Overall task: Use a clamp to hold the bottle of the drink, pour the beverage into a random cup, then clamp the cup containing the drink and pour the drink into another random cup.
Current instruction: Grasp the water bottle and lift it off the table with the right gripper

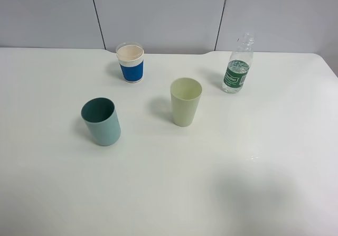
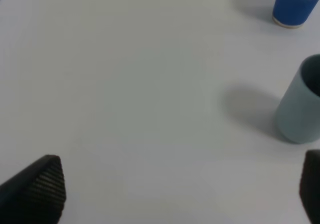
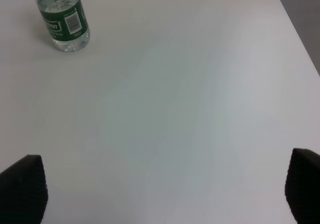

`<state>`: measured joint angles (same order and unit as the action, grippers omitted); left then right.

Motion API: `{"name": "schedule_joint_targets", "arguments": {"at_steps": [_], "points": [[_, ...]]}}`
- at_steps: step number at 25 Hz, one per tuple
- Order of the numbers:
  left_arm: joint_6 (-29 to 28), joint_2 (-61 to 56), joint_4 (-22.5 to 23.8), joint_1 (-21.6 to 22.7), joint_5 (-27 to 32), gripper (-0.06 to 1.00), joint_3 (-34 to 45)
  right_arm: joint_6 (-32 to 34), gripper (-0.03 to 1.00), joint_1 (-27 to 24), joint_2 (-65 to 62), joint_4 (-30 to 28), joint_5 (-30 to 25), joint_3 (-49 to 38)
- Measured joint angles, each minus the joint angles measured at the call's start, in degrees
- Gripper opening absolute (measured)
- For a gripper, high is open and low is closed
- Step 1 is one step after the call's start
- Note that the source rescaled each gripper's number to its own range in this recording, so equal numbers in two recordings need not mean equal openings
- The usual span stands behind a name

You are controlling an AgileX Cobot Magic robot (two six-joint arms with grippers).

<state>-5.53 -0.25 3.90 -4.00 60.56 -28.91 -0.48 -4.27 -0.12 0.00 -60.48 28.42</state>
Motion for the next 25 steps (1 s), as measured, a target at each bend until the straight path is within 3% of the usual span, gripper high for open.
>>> {"name": "schedule_joint_targets", "arguments": {"at_steps": [25], "points": [[0.00,0.00,0.00,0.00,0.00,0.83,0.00,0.00,0.89,0.00,0.00,0.00,0.00,0.00]]}}
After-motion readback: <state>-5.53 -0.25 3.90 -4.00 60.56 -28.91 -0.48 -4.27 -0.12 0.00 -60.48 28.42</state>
